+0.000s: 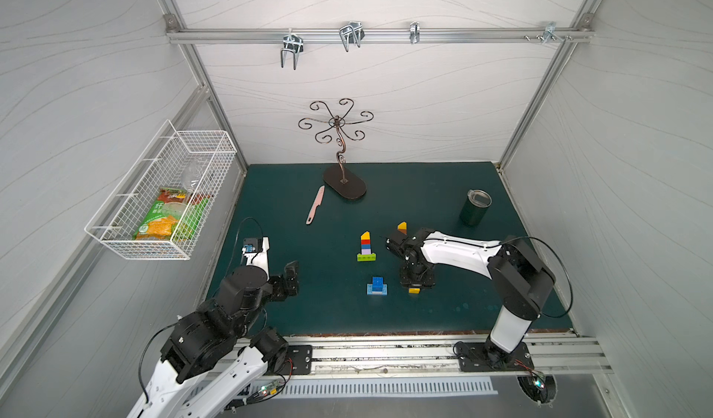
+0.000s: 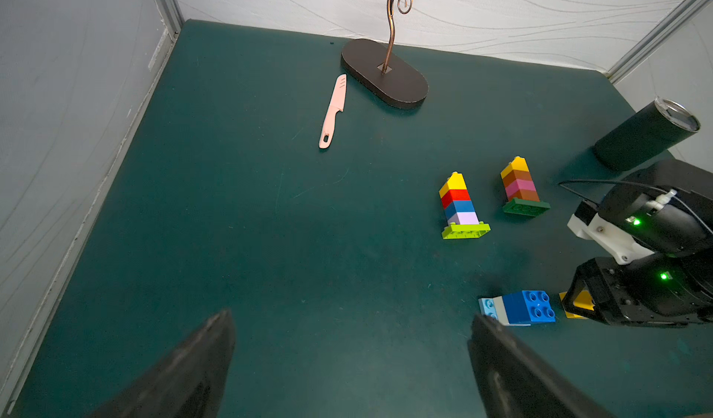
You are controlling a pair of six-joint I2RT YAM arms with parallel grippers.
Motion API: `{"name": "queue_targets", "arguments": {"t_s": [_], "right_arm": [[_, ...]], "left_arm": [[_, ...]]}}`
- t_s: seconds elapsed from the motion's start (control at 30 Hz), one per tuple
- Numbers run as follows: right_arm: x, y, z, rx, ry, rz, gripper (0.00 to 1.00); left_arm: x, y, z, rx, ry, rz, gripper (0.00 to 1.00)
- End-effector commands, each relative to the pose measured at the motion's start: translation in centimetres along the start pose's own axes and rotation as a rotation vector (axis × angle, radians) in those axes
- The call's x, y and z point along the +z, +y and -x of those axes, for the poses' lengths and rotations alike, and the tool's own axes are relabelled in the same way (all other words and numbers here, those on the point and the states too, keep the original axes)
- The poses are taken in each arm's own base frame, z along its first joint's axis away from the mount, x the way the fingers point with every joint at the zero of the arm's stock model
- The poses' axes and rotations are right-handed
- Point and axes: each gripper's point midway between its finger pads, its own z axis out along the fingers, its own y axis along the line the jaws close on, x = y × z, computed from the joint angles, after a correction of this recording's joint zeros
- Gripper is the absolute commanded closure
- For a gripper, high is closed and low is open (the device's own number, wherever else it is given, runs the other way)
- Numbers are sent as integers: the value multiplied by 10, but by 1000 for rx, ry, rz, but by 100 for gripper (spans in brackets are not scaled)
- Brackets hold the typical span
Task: Assemble the number 1 with lego
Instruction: Pick up the lego brick from the center of the board.
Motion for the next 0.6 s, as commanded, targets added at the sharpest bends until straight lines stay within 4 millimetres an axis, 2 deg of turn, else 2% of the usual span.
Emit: {"name": "queue_targets", "arguments": {"t_s": [0.0,0.17,0.3,0.4,0.57], "right_arm": [[3,-1,2,22,5,-18,59],[4,-3,0,28,10,-24,68],[7,-6,-1,37,19,-26,70],[6,-6,-2,46,21,-14,77],[-18,-2,-2,52,-5,39,82]], "left_arm": [[-1,-3,11,-17,-43,-8,0],[-1,-3,12,-18,-44,-8,0],[-1,-3,12,-18,-45,-9,0],[-1,-3,12,-18,-46,-9,0],[-1,-3,12,-17,-47,-11,0]]}}
